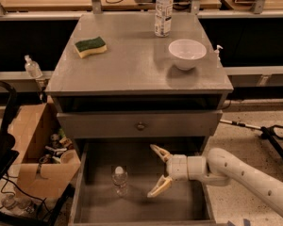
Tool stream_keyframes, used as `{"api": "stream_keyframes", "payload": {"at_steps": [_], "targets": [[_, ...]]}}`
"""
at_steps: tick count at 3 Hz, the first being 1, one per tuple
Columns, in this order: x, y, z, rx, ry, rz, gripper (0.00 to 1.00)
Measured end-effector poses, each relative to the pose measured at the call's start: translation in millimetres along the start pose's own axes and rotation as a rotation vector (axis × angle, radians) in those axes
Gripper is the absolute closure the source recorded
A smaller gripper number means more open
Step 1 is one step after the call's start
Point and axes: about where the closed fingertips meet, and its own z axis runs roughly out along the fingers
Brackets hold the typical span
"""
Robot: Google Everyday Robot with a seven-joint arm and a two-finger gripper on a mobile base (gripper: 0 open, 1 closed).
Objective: Pick water bottle from middle drawer and place on counter
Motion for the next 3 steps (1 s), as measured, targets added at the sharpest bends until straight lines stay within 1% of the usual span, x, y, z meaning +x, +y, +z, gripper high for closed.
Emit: {"api": "stream_keyframes", "payload": {"at_steps": [1,2,3], "targets": [[14,-8,42,-0.053,-0.049,0.016,0.0],[26,-14,85,-0.114,-0.095,0.048,0.0],[38,-10,123,-0.191,-0.129,0.095,0.27]]}}
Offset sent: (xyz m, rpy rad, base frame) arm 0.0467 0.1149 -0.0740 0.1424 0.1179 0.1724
